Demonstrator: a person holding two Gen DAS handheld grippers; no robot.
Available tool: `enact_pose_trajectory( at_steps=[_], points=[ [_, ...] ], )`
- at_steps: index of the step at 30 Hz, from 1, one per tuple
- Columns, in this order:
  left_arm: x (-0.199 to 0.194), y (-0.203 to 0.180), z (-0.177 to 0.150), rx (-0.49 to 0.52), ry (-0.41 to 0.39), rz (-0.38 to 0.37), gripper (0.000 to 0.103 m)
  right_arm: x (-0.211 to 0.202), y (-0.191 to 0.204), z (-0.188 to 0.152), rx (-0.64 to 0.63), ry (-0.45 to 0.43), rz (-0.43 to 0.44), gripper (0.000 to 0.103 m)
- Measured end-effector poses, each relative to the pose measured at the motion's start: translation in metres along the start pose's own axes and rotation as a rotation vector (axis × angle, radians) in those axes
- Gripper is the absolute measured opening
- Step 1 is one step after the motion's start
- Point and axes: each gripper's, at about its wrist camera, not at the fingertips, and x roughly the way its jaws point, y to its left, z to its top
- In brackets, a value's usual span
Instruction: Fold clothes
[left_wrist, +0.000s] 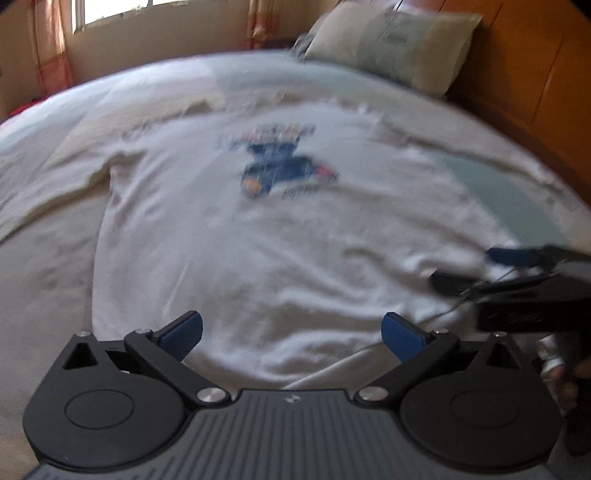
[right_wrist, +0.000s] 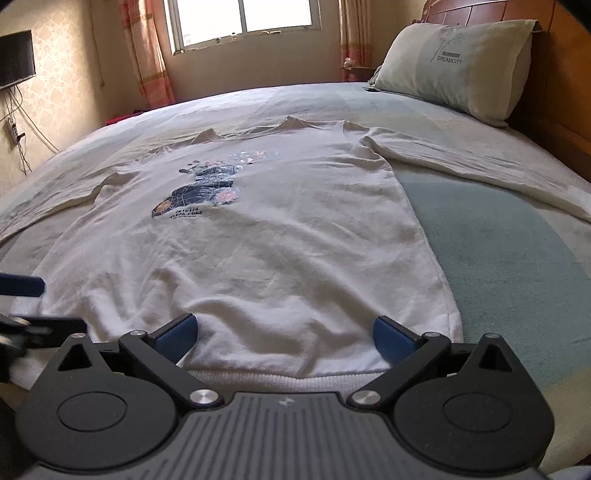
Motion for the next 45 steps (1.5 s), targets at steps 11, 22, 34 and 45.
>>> enact_pose_trajectory(
  at_steps=[11,22,34,45],
  points=[
    [-0.006,-0.007,-0.013,0.01,0.004,0.054,0.102,-0.002,0.003,-0.001,-0.025,0.021,-0.015,0.103],
    [0.0,-0.005,-0.012,-0.038,-0.002,0.055,0.102,-0.01,-0.005,0.001,0.016,0.018,-0.001,0.103],
    [-0.028,-0.022,0.01,0.004,-0.033,0.028,0.102,-0.059,-0.109,0.038,0.263,-0.169,-0.135,0.103],
    [-0.03,-0.043,0.037,0.061,-0.04,-0.03,0.102,-0.035,-0.357,0.119,0.552,-0.228,-0.077,0.103]
  ],
)
